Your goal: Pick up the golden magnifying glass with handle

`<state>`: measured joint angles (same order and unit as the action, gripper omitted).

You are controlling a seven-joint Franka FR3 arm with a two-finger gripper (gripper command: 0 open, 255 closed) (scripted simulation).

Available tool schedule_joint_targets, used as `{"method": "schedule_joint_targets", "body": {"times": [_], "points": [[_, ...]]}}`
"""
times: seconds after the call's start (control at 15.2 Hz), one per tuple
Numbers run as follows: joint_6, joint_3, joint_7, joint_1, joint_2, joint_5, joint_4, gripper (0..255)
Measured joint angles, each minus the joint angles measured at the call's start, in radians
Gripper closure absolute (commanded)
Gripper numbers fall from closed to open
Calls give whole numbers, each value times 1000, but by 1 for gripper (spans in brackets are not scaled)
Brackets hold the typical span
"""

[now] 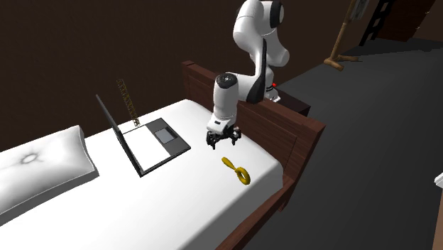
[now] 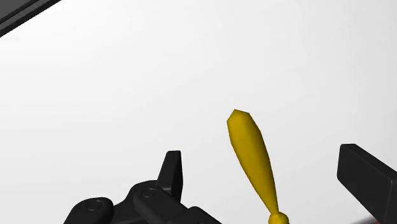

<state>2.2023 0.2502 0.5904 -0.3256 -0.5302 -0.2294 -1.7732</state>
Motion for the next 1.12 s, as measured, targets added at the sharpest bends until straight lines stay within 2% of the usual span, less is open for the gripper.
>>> {"method": "schedule_joint_targets", "body": {"times": [0.4, 0.92, 0.99, 1.12], "points": [[9, 29, 69, -71, -156, -53, 138, 0], [65, 16, 74, -91, -252, -80, 177, 0], [67, 15, 73, -92, -255, -81, 179, 255], [68, 15, 73, -93, -258, -81, 180, 255]]}}
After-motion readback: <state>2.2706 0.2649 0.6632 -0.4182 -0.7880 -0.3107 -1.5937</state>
